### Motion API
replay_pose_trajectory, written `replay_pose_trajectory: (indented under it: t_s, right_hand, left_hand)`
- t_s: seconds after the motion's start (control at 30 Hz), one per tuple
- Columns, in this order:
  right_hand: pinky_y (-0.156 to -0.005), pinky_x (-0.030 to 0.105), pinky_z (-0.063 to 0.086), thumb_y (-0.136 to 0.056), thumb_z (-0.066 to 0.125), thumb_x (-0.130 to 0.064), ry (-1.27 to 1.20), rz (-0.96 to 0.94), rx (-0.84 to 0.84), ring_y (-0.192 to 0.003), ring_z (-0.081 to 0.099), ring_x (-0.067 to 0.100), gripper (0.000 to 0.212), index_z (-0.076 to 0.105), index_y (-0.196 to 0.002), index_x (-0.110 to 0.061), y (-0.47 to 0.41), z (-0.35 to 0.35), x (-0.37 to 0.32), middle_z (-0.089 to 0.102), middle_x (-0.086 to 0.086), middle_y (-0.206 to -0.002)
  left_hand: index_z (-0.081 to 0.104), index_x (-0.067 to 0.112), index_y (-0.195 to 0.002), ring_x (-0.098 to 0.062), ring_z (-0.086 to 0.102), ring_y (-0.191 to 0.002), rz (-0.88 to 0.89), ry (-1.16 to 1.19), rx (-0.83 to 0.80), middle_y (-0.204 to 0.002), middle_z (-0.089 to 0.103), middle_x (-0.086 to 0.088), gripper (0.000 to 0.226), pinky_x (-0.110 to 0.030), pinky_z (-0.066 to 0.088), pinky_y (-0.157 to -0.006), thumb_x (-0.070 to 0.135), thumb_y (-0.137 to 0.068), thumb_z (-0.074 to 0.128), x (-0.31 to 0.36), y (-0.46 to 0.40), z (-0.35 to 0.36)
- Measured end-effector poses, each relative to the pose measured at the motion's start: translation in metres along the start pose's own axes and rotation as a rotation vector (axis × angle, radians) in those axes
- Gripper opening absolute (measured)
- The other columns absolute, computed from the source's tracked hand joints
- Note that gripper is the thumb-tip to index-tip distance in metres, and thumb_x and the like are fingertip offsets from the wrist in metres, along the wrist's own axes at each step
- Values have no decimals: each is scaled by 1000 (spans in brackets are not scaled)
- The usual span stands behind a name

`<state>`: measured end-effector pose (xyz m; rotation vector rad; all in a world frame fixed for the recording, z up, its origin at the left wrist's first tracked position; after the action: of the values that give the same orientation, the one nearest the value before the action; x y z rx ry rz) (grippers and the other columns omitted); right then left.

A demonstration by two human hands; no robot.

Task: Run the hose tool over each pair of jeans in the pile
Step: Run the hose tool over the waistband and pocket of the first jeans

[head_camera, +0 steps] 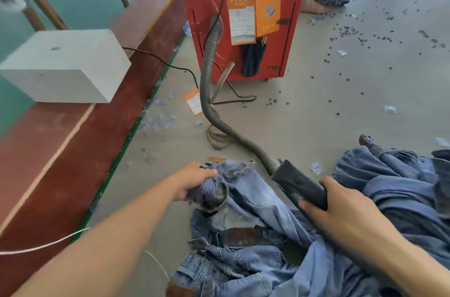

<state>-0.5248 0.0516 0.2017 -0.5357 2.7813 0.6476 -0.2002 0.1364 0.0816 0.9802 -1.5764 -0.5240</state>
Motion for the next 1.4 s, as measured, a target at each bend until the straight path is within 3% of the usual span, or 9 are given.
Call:
replay_pose_trajectory:
  t_s: [0.2,0.33,0.43,0.53,0.63,0.7,0.87,1.07,1.4]
  right_hand:
    - [-49,23,39,-89,61,-66,85,-111,-71,-61,62,6,36,49,-87,-32,28,-37,-1,65,-8,-73]
    - [-56,27,43,-92,64,-59,155,-160,-159,-70,61,9,39,47,-101,-25,49,-16,4,62,-8,-81]
    - [-60,36,48,-93,67,-46,165,-207,-205,-69,62,20,43,34,-103,-19,62,13,0,62,2,-79]
    - [-69,46,54,-94,64,-34,142,-259,-231,-70,63,30,39,30,-100,-17,71,30,-3,62,9,-80]
    - [-67,44,53,-96,62,-37,125,-290,-178,-71,61,27,35,31,-102,-21,75,26,-10,60,5,-84]
    - [-60,39,47,-98,57,-45,144,-321,-119,-69,57,22,31,32,-104,-29,78,25,-16,57,-3,-82]
    - [-59,39,46,-98,44,-68,270,-363,-80,-71,59,24,35,34,-113,-38,85,36,-26,62,-7,-88]
    - [-58,37,55,-92,43,-73,79,-378,-49,-59,60,14,37,36,-106,-40,79,12,-38,61,-4,-71]
    - [-56,22,49,-84,44,-79,78,-465,-255,-65,62,1,39,42,-103,-45,125,12,-47,65,-12,-73]
  left_hand:
    - [72,6,-125,-36,69,-116,-237,331,-423,-125,71,-20,37,-48,60,-93,30,-97,68,-61,182,47]
    - [21,-4,-157,-37,50,-137,-349,-34,-28,-158,33,-24,83,-46,45,-112,40,-100,62,-166,193,78]
    - [34,-6,-152,-44,54,-129,178,-921,307,-154,35,-27,95,-54,53,-98,21,-71,77,-138,197,91]
    - [59,0,-124,-43,61,-108,585,-1213,496,-126,59,-21,69,-54,51,-94,19,-58,68,-113,194,111]
    - [55,10,-111,-26,53,-97,426,-861,402,-113,59,-10,31,-38,36,-87,33,-90,54,-103,166,105]
    - [48,6,-126,-26,55,-103,144,-530,332,-125,60,-14,53,-34,40,-84,49,-97,55,-112,140,96]
    - [60,24,-109,-27,64,-102,24,-493,445,-95,65,2,29,-27,36,-68,50,-97,60,-122,105,73]
    - [59,8,-117,-26,72,-96,79,1033,167,-117,70,-21,18,-41,60,-80,20,-109,48,-114,104,63]
    - [60,-2,-127,-28,77,-91,90,1283,-148,-107,76,-21,40,-39,64,-72,25,-113,33,-92,140,89]
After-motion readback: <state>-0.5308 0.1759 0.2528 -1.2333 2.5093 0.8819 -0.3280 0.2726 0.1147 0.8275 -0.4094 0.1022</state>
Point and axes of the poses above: each hand's wrist, its own y-axis away from the middle knuckle, its own z-axis out of the palm, x = y × z, the point moved 8 cm from there along -y, towards the middle knuckle
